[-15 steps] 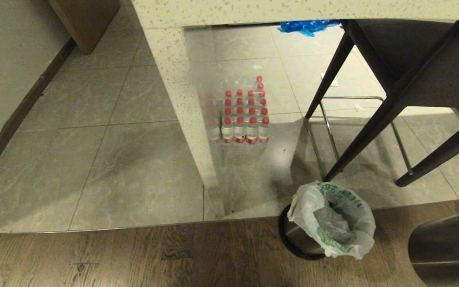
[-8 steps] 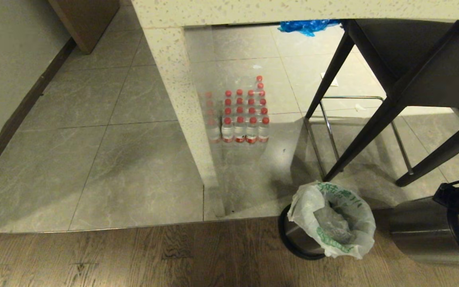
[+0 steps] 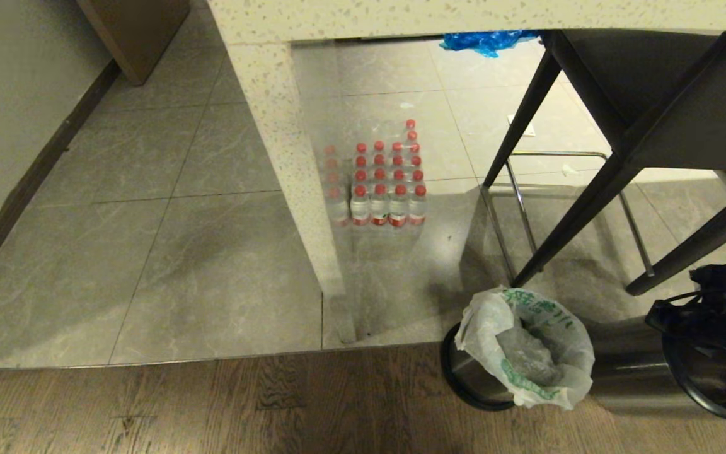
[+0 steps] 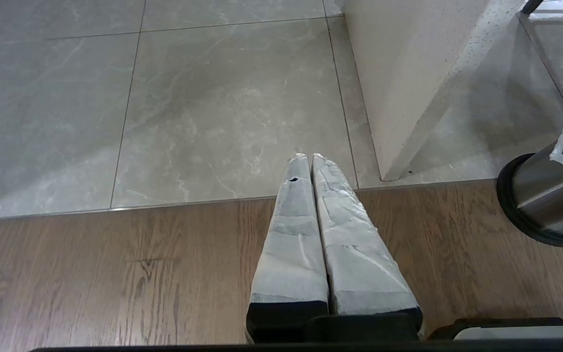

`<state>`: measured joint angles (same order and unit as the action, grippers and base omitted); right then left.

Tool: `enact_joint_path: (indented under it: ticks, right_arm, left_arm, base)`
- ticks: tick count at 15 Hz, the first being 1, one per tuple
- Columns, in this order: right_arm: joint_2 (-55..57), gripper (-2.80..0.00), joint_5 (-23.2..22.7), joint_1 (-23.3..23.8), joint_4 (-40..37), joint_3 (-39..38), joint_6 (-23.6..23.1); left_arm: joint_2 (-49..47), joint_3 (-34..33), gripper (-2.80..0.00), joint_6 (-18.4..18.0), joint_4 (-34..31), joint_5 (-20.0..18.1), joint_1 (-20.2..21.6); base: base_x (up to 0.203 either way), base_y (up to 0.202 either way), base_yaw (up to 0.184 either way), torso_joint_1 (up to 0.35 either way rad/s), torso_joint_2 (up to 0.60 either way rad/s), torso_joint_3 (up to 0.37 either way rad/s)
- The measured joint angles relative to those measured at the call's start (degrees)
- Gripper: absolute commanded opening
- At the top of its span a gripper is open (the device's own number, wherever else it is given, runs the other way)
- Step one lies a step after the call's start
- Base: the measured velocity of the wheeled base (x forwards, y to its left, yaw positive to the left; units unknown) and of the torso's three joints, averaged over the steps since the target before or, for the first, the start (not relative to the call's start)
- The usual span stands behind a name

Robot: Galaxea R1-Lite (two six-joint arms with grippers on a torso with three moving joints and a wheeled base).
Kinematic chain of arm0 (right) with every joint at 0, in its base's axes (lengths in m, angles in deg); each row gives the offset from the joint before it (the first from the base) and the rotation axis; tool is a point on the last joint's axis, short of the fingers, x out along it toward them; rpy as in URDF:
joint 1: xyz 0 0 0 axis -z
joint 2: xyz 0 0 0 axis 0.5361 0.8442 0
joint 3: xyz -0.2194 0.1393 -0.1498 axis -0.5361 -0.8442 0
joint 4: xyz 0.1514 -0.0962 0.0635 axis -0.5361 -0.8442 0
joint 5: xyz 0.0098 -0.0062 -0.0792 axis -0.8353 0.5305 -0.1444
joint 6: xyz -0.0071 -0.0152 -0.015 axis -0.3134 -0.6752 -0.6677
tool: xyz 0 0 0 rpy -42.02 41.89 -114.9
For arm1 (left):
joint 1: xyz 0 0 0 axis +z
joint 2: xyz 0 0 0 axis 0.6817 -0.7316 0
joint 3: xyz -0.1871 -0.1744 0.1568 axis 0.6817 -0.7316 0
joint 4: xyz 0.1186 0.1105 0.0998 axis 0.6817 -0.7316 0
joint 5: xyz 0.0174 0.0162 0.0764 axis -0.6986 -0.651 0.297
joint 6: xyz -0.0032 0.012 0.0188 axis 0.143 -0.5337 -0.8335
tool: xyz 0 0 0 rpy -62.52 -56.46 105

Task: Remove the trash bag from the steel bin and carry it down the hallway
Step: Place the outer trash can on the ground, then pick up the trash bag

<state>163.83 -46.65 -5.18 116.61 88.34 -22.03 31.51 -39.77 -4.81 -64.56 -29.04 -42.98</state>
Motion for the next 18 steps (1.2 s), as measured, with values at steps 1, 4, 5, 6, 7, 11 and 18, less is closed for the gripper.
enact_joint_path:
  ticks: [1, 4, 5, 6, 7, 11, 18]
  right_arm:
    - [0.9, 0.00, 0.0, 0.1, -0.1, 0.4, 0.0]
    - [1.0, 0.00, 0.2, 0.2, -0.9, 0.7, -0.9]
    - [0.0, 0.00, 0.0, 0.2, -1.7, 0.3, -1.1]
    - [-1.6, 0.00, -0.3, 0.2, -3.1, -0.2, -1.3]
    - [-3.7, 0.00, -0.9, 0.1, -5.1, -0.7, -1.3]
    - [-16.2, 0.00, -4.6, -0.4, -17.0, -6.2, -3.6]
    - [-30.9, 0.00, -10.5, -6.3, -25.1, -16.2, -5.5]
  left_arm:
    - [0.0, 0.0, -2.80, 0.0, 0.0, 0.0, 0.0]
    - [0.0, 0.0, -2.80, 0.0, 0.0, 0.0, 0.0]
    - [0.0, 0.0, -2.80, 0.0, 0.0, 0.0, 0.0]
    - [0.0, 0.0, -2.80, 0.0, 0.0, 0.0, 0.0]
    - [0.0, 0.0, -2.80, 0.0, 0.0, 0.0, 0.0]
    - [0.0, 0.0, -2.80, 0.0, 0.0, 0.0, 0.0]
    - [0.0, 0.0, -2.80, 0.0, 0.0, 0.0, 0.0]
  base:
    - [0.000, 0.000, 0.000, 0.000, 0.00, 0.000]
    - [0.000, 0.000, 0.000, 0.000, 0.00, 0.000]
    - [0.000, 0.000, 0.000, 0.000, 0.00, 0.000]
    - [0.000, 0.000, 0.000, 0.000, 0.00, 0.000]
    - [0.000, 0.000, 0.000, 0.000, 0.00, 0.000]
    - [0.000, 0.000, 0.000, 0.000, 0.00, 0.000]
    - [0.000, 0.000, 0.000, 0.000, 0.00, 0.000]
